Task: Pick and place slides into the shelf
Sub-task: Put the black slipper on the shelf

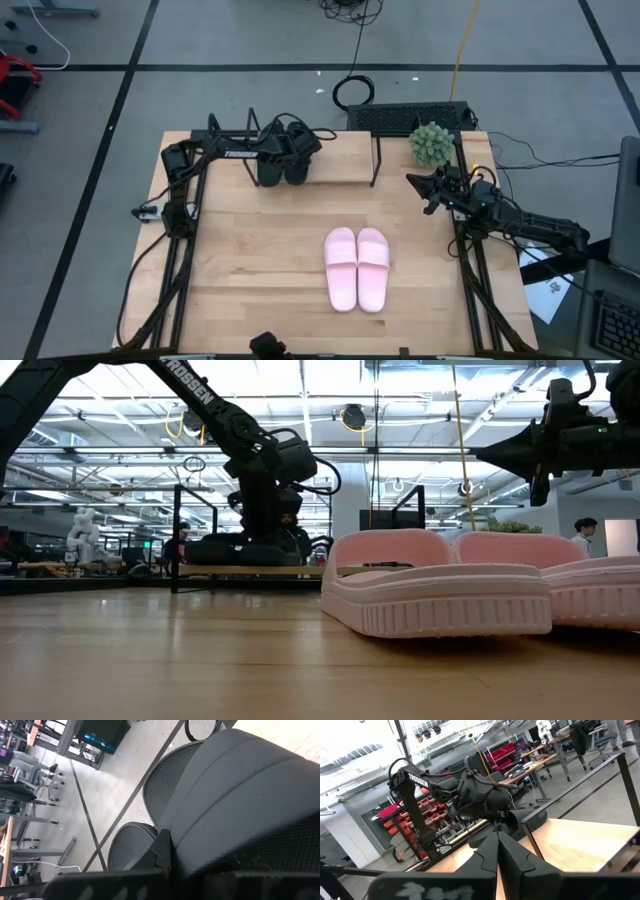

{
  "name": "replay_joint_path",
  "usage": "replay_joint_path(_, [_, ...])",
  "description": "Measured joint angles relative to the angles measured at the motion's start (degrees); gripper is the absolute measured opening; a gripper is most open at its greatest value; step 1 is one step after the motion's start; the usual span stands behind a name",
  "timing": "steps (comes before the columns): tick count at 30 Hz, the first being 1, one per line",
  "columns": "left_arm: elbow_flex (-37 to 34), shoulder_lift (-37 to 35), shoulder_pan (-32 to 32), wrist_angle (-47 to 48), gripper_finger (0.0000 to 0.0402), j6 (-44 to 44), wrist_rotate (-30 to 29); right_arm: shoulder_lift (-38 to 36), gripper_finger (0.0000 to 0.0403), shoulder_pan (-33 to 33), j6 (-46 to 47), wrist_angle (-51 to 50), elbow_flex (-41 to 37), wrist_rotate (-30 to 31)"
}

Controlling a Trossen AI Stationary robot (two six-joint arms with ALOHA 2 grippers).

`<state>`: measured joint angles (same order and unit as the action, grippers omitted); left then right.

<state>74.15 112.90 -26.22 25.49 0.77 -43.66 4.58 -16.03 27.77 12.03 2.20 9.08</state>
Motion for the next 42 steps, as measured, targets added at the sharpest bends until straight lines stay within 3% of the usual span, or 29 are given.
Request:
replay_joint_path(12, [-0.13, -0.98, 0.66, -0.09, 0.0016, 0.43, 0.14, 0.0, 0.0, 0.0, -0.37, -0.02, 0.0, -0.07])
replay_joint_path(28, [-0.2, -2.4, 0.59, 1.35, 0.0136, -0.46, 2.61, -0.02, 0.0, 0.0, -0.37, 0.15, 0.01, -0.11])
replay_joint_path(42, [-0.13, -2.49, 2.81, 1.45, 0.0197, -1.29, 2.23, -0.02, 0.0, 0.0, -0.94, 0.15, 0.0, -0.11])
